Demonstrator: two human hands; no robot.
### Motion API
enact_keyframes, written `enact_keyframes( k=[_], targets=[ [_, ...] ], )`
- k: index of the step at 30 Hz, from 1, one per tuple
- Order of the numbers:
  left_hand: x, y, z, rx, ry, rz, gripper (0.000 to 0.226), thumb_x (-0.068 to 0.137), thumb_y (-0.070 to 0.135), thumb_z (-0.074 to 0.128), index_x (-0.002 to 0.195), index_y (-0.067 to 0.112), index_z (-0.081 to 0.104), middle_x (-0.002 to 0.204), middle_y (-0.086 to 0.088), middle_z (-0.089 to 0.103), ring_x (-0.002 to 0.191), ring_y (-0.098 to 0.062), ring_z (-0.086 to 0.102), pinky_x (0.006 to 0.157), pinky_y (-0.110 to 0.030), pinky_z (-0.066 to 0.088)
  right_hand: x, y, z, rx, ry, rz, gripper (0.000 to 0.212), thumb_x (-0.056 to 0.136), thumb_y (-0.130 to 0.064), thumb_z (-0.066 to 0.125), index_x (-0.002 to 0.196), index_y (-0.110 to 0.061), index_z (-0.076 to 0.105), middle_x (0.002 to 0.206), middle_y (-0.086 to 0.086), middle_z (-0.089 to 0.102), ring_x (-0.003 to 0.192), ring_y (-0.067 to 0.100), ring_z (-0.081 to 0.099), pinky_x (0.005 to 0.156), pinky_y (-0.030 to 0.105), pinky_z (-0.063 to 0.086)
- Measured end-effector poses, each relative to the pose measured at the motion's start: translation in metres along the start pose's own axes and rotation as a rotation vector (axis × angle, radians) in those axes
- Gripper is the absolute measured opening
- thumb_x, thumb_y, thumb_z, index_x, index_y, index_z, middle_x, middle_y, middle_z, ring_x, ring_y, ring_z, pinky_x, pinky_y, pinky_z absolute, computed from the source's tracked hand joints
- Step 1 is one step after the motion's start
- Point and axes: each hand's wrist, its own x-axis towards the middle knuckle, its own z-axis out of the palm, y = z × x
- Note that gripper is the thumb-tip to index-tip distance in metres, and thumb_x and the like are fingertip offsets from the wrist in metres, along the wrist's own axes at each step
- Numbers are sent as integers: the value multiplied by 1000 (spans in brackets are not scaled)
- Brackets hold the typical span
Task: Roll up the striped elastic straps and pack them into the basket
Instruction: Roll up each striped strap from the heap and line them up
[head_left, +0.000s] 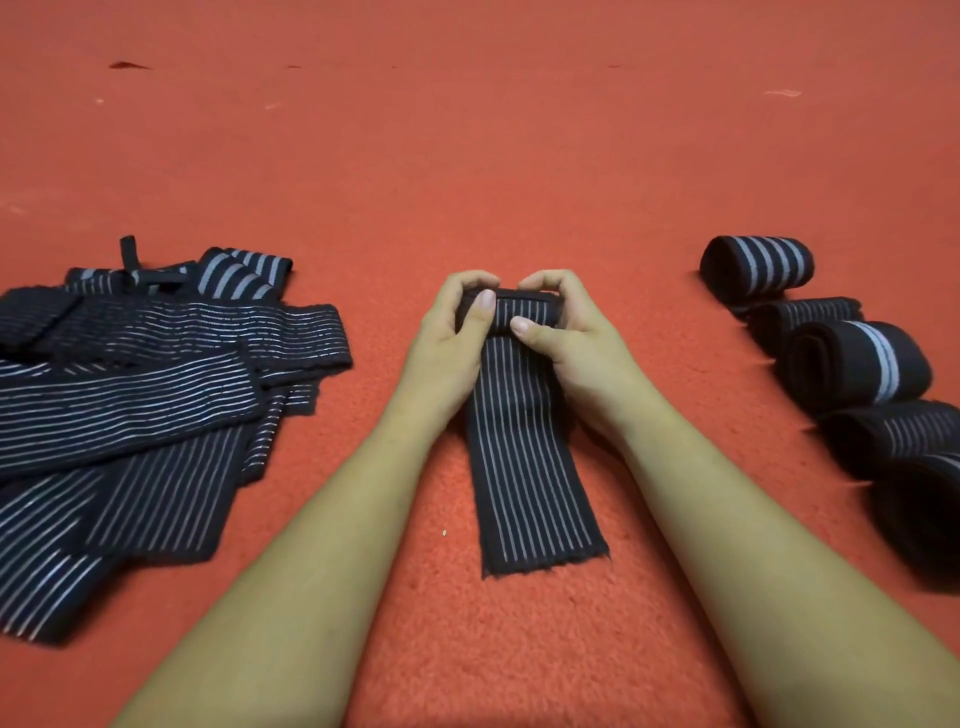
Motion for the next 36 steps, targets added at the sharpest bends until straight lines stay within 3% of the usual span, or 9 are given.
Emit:
enact_keyframes(
  k=[3, 7, 13, 19, 23, 26, 30, 33, 36],
  targets=[
    [0, -1, 1, -49, -11, -45, 27, 92, 38, 53, 116, 26, 57, 110, 2, 65, 101, -11, 62, 98, -38, 50, 0, -2, 0, -65, 40, 12, 28, 97, -26, 60, 122, -16, 52, 108, 7, 63, 94, 13, 61, 88, 34, 51],
    [-1, -2, 0, -43, -58, 9, 22, 92, 30, 56, 113, 32, 61, 109, 4, 68, 103, -12, 62, 101, -44, 48, 0, 2, -3, -162, 56, -52, 21, 103, -23, 53, 119, -8, 52, 100, 2, 62, 89, 9, 59, 83, 28, 49],
    [-1, 5, 4, -62, -20, -109, 32, 103, 45, 47, 112, 21, 65, 106, 3, 70, 98, -7, 64, 96, -34, 49, 1, 4, -5, -163, 44, -105, 21, 90, -16, 59, 109, -17, 51, 96, 4, 57, 87, 12, 54, 80, 32, 45],
    [-1, 1, 1, -135, -59, -8, 19, 94, 22, 58, 112, 28, 62, 110, 2, 66, 102, -10, 60, 99, -36, 46, 3, 3, -1, -93, 103, -11, 30, 94, -36, 60, 120, -22, 55, 111, 3, 64, 100, 12, 61, 94, 36, 48],
    [-1, -2, -1, -116, -94, 29, 37, 91, 15, 56, 124, 30, 56, 116, -2, 61, 104, -12, 56, 102, -39, 44, 2, 6, -4, -176, 75, -47, 24, 103, -27, 52, 122, -13, 51, 108, 6, 63, 94, 12, 60, 88, 33, 49],
    [-1, 0, 3, -178, -81, -101, 35, 101, 18, 55, 135, 18, 48, 117, -8, 64, 102, -13, 62, 95, -32, 49, 2, 4, -6, -63, 69, -73, 23, 97, -22, 57, 116, -14, 49, 101, 7, 58, 90, 15, 57, 81, 30, 48],
    [-2, 5, 5, -132, -18, -166, 29, 103, 38, 49, 119, 16, 59, 106, 2, 70, 92, -6, 66, 86, -27, 52, 2, 5, -8, -52, 4, -106, 27, 87, -14, 59, 110, -22, 48, 97, 10, 53, 86, 18, 53, 77, 36, 46],
    [-1, 2, 2, -235, -35, -145, 15, 103, 29, 52, 111, 18, 59, 101, -1, 67, 90, -11, 63, 83, -30, 50, 2, 3, -6, -25, -9, -85, 31, 83, -11, 61, 108, -24, 50, 96, 8, 54, 86, 18, 53, 77, 37, 46],
    [-2, 2, 1, -345, -75, -102, 17, 96, 16, 57, 110, 27, 60, 102, -6, 62, 93, -17, 58, 86, -35, 48, 4, 2, -2, -29, 54, -42, 28, 88, -29, 65, 113, -21, 54, 101, 4, 59, 92, 13, 58, 87, 38, 49]
  ],
)
